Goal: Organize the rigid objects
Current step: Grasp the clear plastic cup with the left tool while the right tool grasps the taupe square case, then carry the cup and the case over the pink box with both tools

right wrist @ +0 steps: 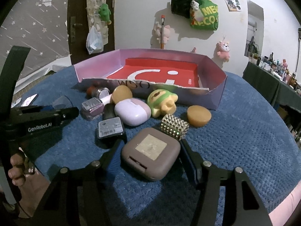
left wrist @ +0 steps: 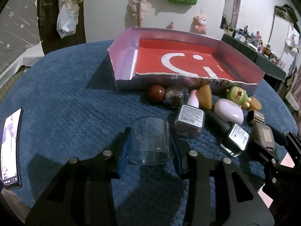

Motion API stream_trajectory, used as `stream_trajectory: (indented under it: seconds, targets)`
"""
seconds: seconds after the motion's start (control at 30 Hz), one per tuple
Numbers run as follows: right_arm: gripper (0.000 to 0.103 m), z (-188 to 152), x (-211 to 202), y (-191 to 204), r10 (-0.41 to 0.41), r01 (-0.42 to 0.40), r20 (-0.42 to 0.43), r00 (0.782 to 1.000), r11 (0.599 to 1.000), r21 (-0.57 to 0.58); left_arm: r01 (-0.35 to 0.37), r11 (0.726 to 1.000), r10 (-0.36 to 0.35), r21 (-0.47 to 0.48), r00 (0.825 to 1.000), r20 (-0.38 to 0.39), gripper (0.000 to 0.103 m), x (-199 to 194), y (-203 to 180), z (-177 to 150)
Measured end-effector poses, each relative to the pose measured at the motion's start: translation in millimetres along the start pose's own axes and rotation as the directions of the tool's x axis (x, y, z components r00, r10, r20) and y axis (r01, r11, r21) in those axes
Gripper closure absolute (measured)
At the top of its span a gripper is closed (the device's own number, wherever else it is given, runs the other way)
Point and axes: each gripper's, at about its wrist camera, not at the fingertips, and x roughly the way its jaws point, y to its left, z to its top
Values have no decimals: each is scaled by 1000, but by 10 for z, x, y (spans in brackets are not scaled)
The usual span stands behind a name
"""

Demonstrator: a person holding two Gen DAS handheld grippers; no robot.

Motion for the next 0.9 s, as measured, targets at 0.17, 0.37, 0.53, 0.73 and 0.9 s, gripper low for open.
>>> stream_trajectory:
  seconds: [0.17,0.37,0.53,0.73,0.9]
  targets:
    - [41,93,-74,-28,18,-19,32,999,1000,14,-6,1000,5,13,1000,23,66,-88,-31,28]
    - [41,223,-139,-70,48,-49,57,997,998,32,-2,1000,1,27,999,47,66,-161,-74,117]
    - [41,376,-150,-116,82,-87,79,993,995,54,5,999,-7,32,998,67,66,-216,-90,224]
    - [41,510,-134,-148,100,-107,95,990,992,71,3,999,-8,54,996,94,66,-274,-134,335]
    - [41,594,-135,-190,119,-128,102,988,988,87,19,997,-27,68,993,112,66,-304,-172,444]
